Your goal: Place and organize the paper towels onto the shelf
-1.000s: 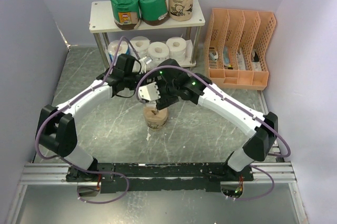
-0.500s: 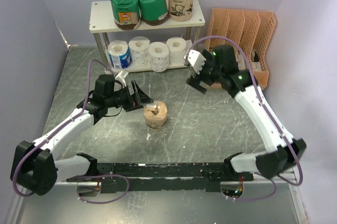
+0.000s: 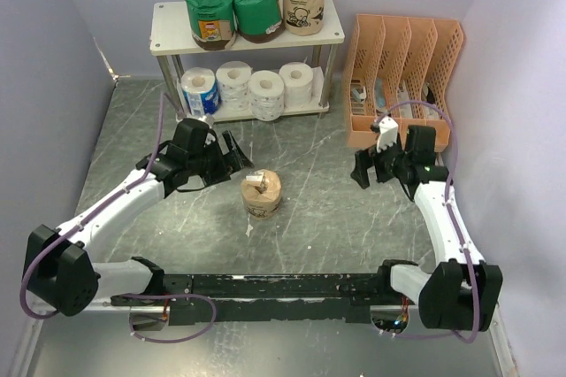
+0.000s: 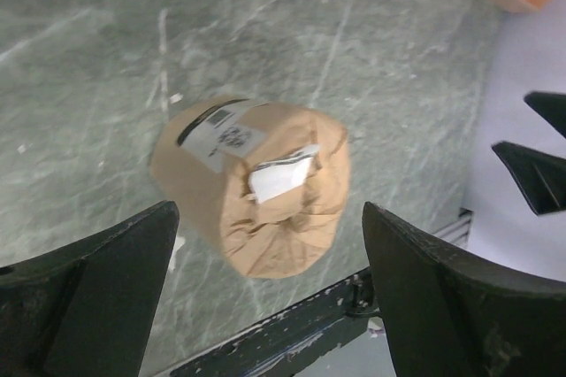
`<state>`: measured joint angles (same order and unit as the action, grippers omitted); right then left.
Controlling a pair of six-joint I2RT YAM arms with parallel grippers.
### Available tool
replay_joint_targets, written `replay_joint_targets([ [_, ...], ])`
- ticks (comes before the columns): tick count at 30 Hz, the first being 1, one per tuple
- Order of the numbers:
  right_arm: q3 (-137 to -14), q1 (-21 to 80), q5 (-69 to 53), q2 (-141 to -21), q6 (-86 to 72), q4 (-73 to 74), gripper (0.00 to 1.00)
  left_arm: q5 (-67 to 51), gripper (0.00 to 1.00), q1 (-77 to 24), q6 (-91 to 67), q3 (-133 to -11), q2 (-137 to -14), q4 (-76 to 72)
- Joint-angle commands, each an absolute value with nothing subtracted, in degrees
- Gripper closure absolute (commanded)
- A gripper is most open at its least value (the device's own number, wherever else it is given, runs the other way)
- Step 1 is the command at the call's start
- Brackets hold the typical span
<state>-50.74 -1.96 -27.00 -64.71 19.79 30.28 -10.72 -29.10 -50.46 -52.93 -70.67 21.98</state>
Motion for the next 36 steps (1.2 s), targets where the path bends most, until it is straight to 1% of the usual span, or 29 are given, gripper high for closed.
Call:
replay_joint_targets([
  [1,-46.67,-7.05,-35.33,-61.67,18.52,26.82,0.00,-4.00,0.04,-29.94,-50.49,-56.75,-71.71,30.73],
  [3,-46.53,-7.35,-34.86,-61.49,17.86,26.15,0.00,-3.65,0.03,-29.91,-51.07,-56.59,-71.17,31.62],
  [7,-46.53,-7.40,-35.01,-62.69,17.89,25.51,0.00,-5.88,0.04,-30.18,-54.06,-53.34,-69.58,28.32],
  [10,-46.74,-7.38,-35.15,-64.00,17.91,25.78,0.00,-6.94,0.06,-30.91,-55.32,-51.82,-69.65,26.36],
  [15,-47.19,-7.31,-36.49,-64.94,17.91,26.22,0.00,-7.71,0.06,-32.98,-56.75,-50.60,-71.01,23.49],
  [22,-46.85,-7.31,-36.34,-64.36,17.89,26.26,0.00,-5.74,0.06,-37.46,-58.42,-50.76,-74.15,21.40],
  [23,-46.87,-7.30,-36.30,-64.36,17.88,26.28,0.00,-5.38,0.07,-37.82,-58.45,-50.82,-74.58,21.36],
  [26,-46.85,-7.30,-36.05,-64.34,17.84,26.28,0.00,-4.23,0.13,-38.53,-58.73,-50.53,-75.20,21.08],
  [28,-46.85,-7.29,-36.10,-64.42,17.91,26.37,0.00,-3.54,0.15,-38.75,-58.78,-50.50,-75.51,21.27],
  [33,-46.76,-7.29,-36.21,-65.17,17.96,26.42,0.00,-1.48,0.17,-39.66,-58.40,-50.14,-75.93,21.50],
  [36,-47.10,-7.34,-36.52,-66.11,18.12,26.80,0.00,-1.23,0.19,-40.01,-58.51,-48.88,-76.36,20.59],
])
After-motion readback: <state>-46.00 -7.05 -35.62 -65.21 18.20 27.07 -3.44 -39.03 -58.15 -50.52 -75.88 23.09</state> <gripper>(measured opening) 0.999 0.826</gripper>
